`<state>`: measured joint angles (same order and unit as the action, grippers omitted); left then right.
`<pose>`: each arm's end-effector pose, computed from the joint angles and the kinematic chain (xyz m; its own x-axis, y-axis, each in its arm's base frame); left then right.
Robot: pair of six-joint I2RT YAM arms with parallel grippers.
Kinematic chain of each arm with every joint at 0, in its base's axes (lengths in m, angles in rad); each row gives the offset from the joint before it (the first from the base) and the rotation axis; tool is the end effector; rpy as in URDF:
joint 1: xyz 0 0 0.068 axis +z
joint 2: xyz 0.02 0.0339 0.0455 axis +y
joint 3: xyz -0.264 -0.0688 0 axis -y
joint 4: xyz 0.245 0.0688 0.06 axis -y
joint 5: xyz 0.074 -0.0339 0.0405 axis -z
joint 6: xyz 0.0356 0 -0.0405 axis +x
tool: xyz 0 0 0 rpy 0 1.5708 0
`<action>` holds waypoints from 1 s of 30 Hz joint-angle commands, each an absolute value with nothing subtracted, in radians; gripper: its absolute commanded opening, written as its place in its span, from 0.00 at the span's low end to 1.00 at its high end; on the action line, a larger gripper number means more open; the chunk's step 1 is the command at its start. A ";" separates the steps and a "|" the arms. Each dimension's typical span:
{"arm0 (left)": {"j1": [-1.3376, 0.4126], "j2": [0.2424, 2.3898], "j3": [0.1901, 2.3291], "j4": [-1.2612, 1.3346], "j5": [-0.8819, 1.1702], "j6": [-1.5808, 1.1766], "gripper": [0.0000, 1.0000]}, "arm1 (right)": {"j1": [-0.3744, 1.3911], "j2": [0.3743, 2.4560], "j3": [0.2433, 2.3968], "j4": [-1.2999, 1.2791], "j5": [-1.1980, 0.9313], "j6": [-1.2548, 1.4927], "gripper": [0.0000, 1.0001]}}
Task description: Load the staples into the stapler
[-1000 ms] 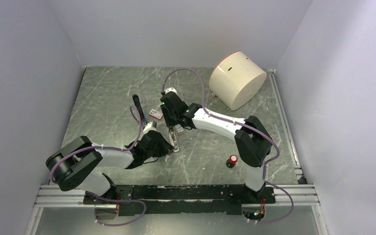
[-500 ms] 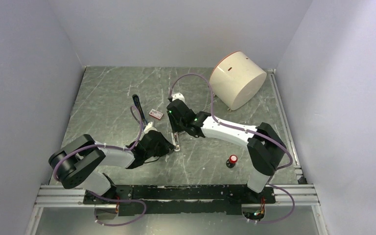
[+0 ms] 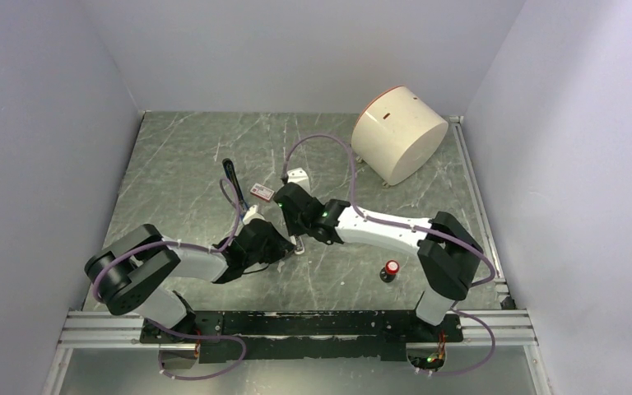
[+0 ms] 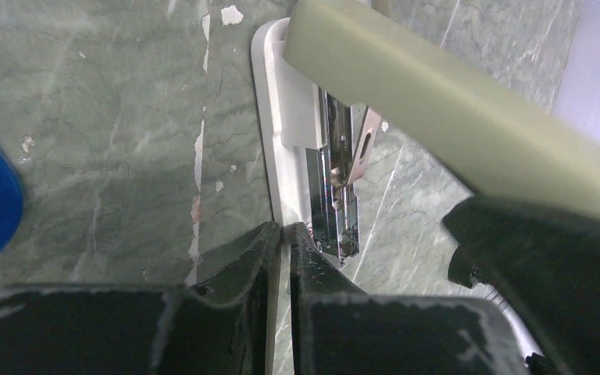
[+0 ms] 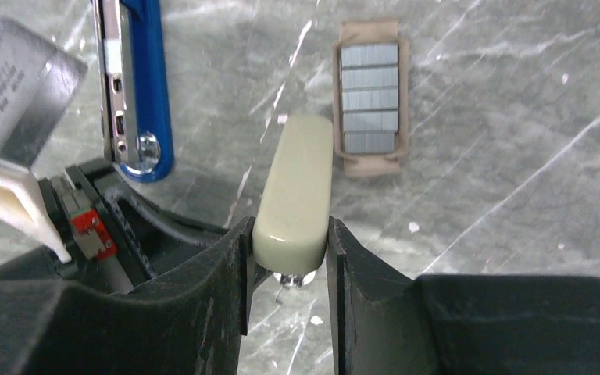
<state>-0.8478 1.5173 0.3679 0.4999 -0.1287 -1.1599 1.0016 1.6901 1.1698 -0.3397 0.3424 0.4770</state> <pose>0.1674 -0.1829 0.1120 -0.7796 -0.4907 -0.3893 -0.0968 0.7084 -0.6991 0.2062 0.3002 0.2244 -0.6729 -0.2493 -0.6964 -0.4125 0.9080 0.0735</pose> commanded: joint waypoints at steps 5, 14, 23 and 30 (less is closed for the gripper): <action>-0.855 1.578 0.343 0.360 -0.136 -1.137 0.12 | 1.060 1.682 1.100 -0.401 0.345 0.603 0.13; -0.848 1.492 0.329 0.325 -0.124 -1.146 0.14 | 1.065 1.713 1.068 -0.398 0.309 0.595 0.13; -0.848 1.344 0.339 0.212 -0.149 -1.124 0.18 | 1.067 1.800 1.065 -0.385 0.289 0.588 0.15; -0.847 1.211 0.349 0.086 -0.206 -1.097 0.20 | 1.069 1.836 1.096 -0.411 0.287 0.578 0.22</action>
